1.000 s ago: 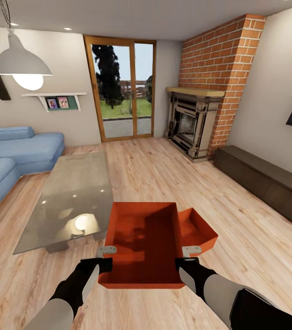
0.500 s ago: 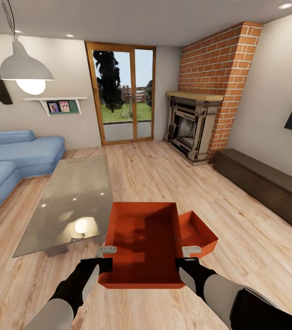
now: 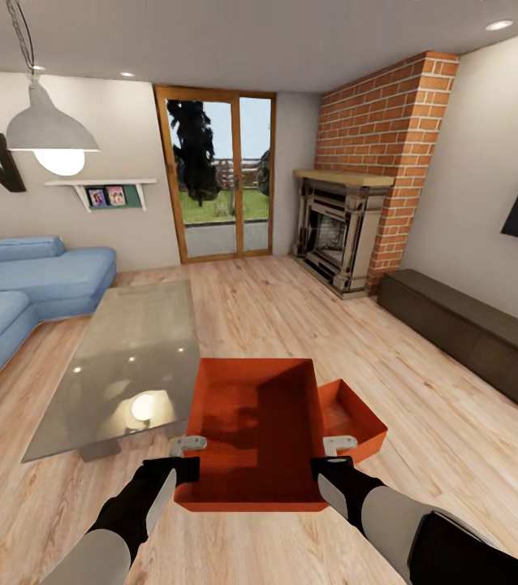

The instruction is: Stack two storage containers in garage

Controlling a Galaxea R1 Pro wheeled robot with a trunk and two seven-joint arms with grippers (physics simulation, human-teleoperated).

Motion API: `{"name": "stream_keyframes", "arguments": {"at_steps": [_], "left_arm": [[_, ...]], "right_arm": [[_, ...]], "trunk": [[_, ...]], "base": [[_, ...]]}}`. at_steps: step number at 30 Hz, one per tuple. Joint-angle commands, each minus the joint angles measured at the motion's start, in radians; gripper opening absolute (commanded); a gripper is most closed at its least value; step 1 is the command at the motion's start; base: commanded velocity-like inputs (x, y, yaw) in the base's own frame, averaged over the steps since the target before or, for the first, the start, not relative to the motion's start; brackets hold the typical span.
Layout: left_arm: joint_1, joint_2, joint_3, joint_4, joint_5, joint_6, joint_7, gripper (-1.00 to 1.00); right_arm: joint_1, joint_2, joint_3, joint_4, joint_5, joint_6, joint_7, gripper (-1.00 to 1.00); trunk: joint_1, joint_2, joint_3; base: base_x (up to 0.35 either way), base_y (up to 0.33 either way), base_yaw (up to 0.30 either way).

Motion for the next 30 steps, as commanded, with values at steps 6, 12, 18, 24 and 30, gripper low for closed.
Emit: {"name": "stream_keyframes", "arguments": {"at_steps": [6,12,18,24,30], "left_arm": [[-0.001,0.000,0.005,-0.002,-0.012,0.007,0.009,-1.00],[-0.001,0.000,0.005,-0.002,-0.012,0.007,0.009,-1.00],[-0.001,0.000,0.005,-0.002,-0.012,0.007,0.009,-1.00],[-0.001,0.000,0.005,-0.002,-0.012,0.007,0.010,-1.00],[-0.001,0.000,0.005,-0.002,-0.012,0.007,0.010,-1.00]], "right_arm": [[-0.001,-0.001,0.000,0.002,0.009,0.005,-0.026,-1.00],[-0.001,-0.001,0.000,0.002,0.009,0.005,-0.026,-1.00],[-0.001,-0.001,0.000,0.002,0.009,0.005,-0.026,-1.00],[-0.001,-0.001,0.000,0.002,0.009,0.005,-0.026,-1.00],[-0.001,-0.001,0.000,0.002,0.009,0.005,-0.026,-1.00]], "trunk": [[0.001,-0.002,0.007],[0.001,-0.002,0.017],[0.001,-0.002,0.026],[0.001,-0.002,0.035],[0.001,-0.002,0.045]], "base": [[0.000,0.000,0.000],[0.000,0.000,0.000],[0.000,0.000,0.000],[0.000,0.000,0.000],[0.000,0.000,0.000]]}}
